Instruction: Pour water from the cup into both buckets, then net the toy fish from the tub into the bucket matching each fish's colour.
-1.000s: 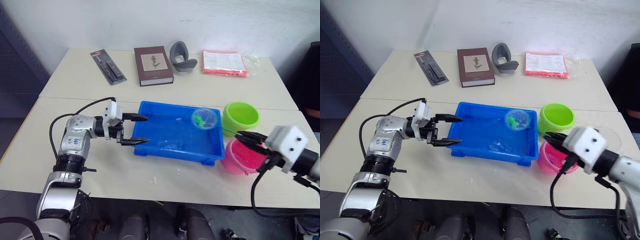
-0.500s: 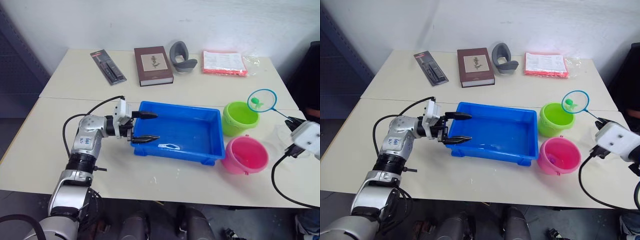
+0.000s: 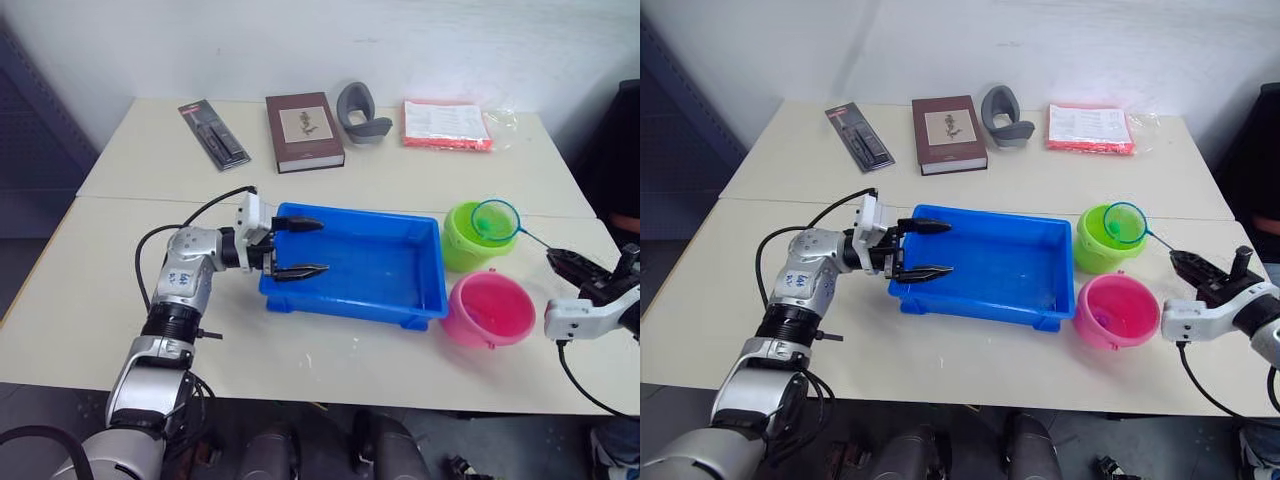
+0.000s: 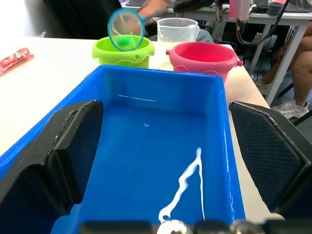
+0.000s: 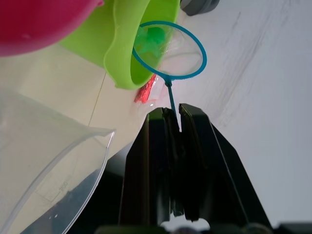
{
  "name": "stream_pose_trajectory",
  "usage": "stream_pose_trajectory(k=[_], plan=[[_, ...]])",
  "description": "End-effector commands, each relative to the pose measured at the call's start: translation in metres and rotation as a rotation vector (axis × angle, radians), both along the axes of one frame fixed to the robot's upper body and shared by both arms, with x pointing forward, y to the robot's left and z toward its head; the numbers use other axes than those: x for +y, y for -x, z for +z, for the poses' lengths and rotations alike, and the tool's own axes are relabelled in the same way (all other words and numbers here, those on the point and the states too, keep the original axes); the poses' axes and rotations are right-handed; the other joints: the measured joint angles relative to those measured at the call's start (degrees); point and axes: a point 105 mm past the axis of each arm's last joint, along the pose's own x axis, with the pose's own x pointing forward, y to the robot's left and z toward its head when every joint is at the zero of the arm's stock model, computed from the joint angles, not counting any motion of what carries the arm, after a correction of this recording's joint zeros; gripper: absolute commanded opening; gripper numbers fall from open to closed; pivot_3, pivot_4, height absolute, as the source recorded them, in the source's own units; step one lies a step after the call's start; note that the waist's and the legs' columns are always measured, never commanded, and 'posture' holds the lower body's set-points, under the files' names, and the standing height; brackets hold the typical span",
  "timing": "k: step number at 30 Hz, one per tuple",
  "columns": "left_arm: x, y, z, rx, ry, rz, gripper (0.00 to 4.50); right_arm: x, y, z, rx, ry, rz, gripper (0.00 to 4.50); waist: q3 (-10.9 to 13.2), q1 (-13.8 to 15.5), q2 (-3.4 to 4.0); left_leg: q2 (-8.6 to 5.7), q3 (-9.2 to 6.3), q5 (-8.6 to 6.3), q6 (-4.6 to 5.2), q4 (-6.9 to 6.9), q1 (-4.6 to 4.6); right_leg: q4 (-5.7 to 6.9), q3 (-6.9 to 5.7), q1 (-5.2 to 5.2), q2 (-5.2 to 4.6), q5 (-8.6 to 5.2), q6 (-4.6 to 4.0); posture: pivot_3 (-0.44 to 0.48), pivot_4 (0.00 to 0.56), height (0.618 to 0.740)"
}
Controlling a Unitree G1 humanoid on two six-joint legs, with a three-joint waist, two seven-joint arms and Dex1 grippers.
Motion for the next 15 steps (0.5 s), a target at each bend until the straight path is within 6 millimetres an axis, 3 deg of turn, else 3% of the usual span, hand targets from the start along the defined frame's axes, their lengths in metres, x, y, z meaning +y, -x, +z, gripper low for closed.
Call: stream_pose_trajectory(k=[1, 4, 8, 10, 13, 15], plan=[[-0.005, 0.0, 0.011, -0.038, 0.041, -0.012, 4.47, -0.006, -0.002, 0.022, -0.076, 0.059, -0.011, 0.0, 0.0, 0.0, 0.0, 0.0, 0.0, 0.0, 0.0, 0.0, 0.0, 0.0, 0.0, 0.0, 0.0, 0.0, 0.0, 0.0, 0.15, 0.74], [-0.006, 0.001, 0.011, -0.036, 0.049, -0.008, 4.47, -0.014, -0.003, 0.039, -0.131, 0.072, -0.039, 0.0, 0.0, -0.1, 0.0, 0.03, -0.01, 0.0, 0.0, -0.01, 0.0, -0.01, 0.0, 0.0, 0.02, 0.0, 0.0, 0.0, 0.15, 0.74], [-0.009, 0.002, 0.009, -0.029, 0.051, -0.019, 4.47, -0.009, -0.003, 0.022, -0.059, 0.079, -0.001, 0.0, 0.0, -0.2, 0.0, 0.04, 0.0, 0.0, 0.0, -0.03, 0.02, -0.01, 0.01, 0.0, 0.04, 0.0, 0.0, 0.0, 0.15, 0.74], [-0.011, 0.001, 0.011, -0.034, 0.056, -0.018, 4.47, -0.012, -0.004, 0.026, -0.082, 0.081, -0.015, 0.0, 0.0, -0.1, 0.0, 0.05, -0.01, 0.0, 0.0, -0.03, 0.02, -0.02, 0.0, 0.01, 0.05, 0.0, 0.0, 0.0, 0.15, 0.74], [-0.011, 0.0, 0.012, -0.035, 0.063, -0.016, 4.47, 0.011, -0.004, 0.023, -0.054, 0.12, 0.081, 0.0, 0.0, -0.1, 0.0, 0.04, 0.0, 0.0, 0.0, -0.03, 0.02, -0.02, 0.01, 0.01, 0.04, 0.0, 0.0, 0.0, 0.15, 0.74], [-0.01, 0.0, 0.012, -0.034, 0.06, -0.011, 4.47, 0.012, -0.006, 0.035, -0.093, 0.115, 0.066, 0.0, 0.0, -0.1, 0.01, 0.05, 0.0, 0.0, 0.0, -0.03, 0.02, -0.01, 0.01, 0.01, 0.04, 0.0, 0.0, 0.0, 0.15, 0.74]])
